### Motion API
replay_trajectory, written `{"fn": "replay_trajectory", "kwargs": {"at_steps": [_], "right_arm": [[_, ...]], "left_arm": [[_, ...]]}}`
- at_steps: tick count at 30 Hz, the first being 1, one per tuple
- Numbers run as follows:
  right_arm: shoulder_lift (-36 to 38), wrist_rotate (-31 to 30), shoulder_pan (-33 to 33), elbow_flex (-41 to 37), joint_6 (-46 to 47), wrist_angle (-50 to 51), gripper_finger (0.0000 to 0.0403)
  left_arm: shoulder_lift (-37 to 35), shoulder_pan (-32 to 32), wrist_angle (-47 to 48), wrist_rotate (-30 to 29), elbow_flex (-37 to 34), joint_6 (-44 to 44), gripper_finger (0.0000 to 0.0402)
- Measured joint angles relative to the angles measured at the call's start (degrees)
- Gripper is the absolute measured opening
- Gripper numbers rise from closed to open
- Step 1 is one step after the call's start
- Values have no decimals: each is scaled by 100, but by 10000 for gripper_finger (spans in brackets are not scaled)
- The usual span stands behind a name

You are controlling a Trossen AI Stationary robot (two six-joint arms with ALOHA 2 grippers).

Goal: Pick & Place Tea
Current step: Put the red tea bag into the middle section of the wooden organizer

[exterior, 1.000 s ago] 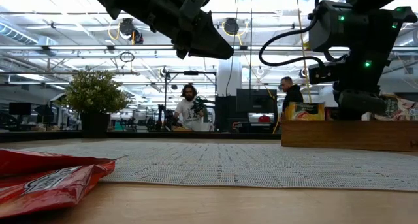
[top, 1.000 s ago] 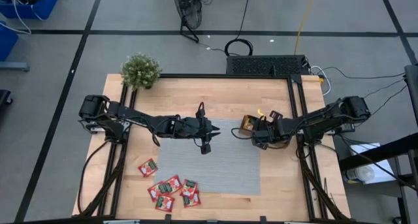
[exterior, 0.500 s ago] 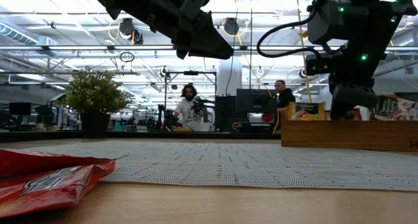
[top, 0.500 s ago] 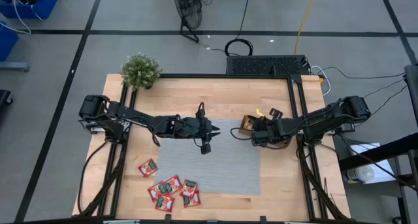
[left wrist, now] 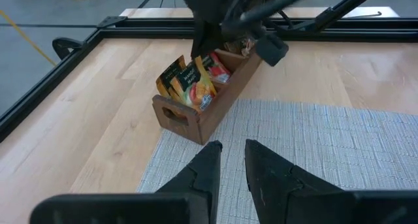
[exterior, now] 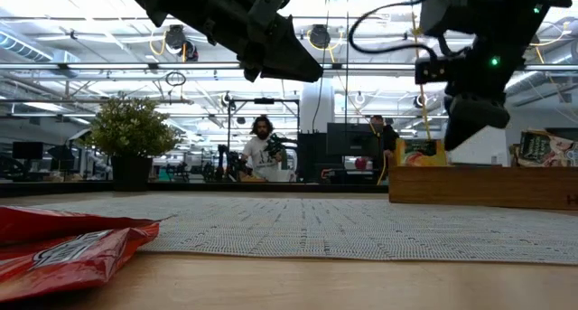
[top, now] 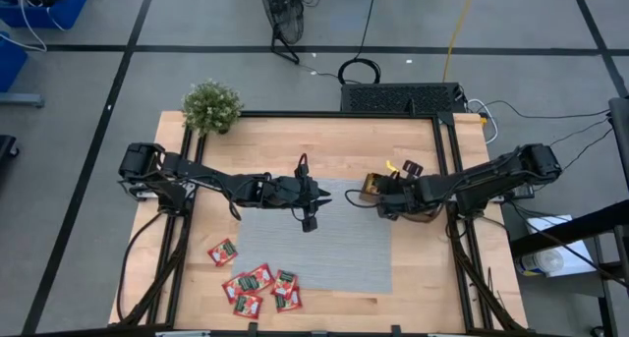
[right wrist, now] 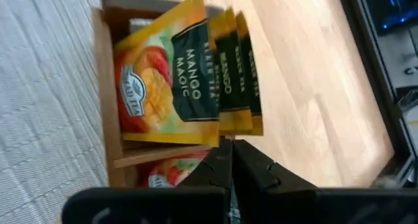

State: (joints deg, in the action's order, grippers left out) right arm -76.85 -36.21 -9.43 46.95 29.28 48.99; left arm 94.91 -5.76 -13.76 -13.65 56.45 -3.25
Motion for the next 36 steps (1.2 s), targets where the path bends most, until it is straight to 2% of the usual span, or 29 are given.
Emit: {"fn": "replay_trajectory", "kwargs": {"at_steps": [11,17,23,29,33,36], "right_arm": [[516,-12,-346,34,-523,-945,0],[937,-162,-759,34,-1021,-1772,0],[1190,-448,-878,-43,-1144,-1831,0],[1206,-390,-679,-876,-1590,-2860,0],[1205,165,-327,-1578,-1675,-3877,0],[1201,179,-165,-1945,-1674,-4294,0]], "left_arm": [[-1,5,100,2,-1,148,79],[-425,-145,1577,-99,243,663,79],[-638,-240,1706,-200,238,398,79],[-636,-227,1672,-208,240,378,79],[-636,-205,1665,-209,240,310,79],[-636,-197,1657,-208,240,308,79]]}}
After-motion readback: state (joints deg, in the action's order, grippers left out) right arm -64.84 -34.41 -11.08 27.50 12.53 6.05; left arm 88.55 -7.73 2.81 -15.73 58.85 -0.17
